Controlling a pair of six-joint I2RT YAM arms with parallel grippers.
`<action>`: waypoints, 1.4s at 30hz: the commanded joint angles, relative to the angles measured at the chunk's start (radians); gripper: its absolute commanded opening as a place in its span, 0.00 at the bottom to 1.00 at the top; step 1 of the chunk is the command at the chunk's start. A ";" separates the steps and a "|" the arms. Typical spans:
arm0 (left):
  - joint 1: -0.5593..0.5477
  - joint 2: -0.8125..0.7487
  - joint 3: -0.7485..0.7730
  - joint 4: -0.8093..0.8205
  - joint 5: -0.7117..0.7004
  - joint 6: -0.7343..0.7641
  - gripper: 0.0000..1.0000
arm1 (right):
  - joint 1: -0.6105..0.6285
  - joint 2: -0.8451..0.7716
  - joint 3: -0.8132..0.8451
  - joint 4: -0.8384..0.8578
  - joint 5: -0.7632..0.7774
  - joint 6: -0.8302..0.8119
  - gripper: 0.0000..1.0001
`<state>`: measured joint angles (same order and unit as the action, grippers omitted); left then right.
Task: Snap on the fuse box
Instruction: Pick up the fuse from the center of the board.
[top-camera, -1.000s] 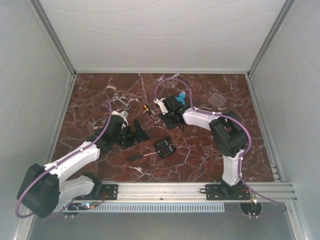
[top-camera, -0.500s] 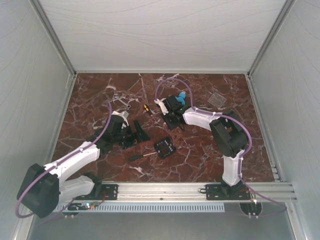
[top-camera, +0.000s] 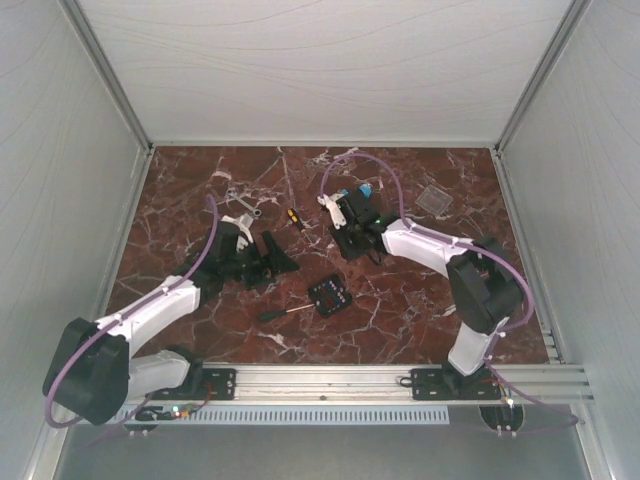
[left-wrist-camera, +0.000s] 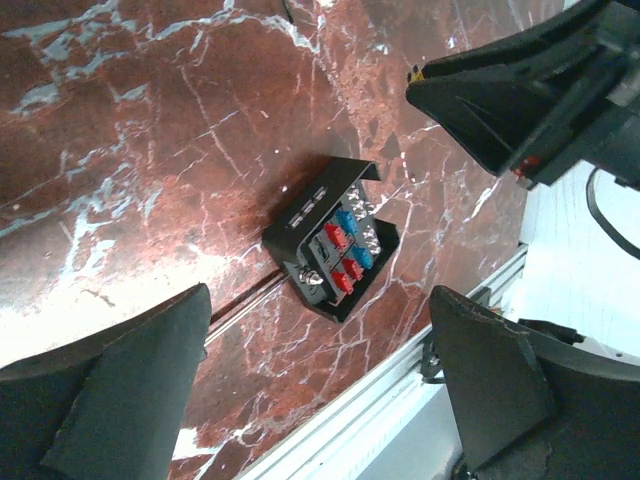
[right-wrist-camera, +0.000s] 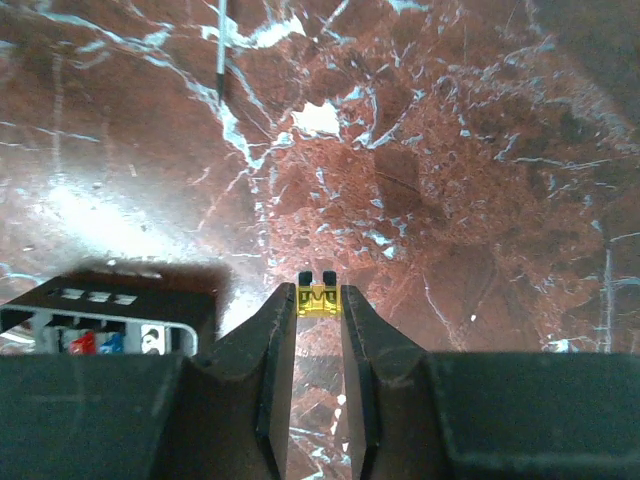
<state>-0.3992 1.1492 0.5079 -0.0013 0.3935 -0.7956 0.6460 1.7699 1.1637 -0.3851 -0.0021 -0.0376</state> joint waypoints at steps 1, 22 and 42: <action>0.014 0.049 0.082 0.096 0.084 -0.025 0.89 | 0.009 -0.088 -0.015 0.021 -0.046 0.022 0.17; 0.016 0.236 0.178 0.220 0.208 -0.153 0.51 | 0.144 -0.238 -0.064 0.140 -0.191 0.041 0.18; 0.015 0.244 0.138 0.274 0.248 -0.192 0.36 | 0.152 -0.226 -0.082 0.235 -0.271 0.094 0.18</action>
<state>-0.3870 1.3941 0.6380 0.2207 0.6144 -0.9699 0.7910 1.5593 1.0874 -0.2070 -0.2535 0.0402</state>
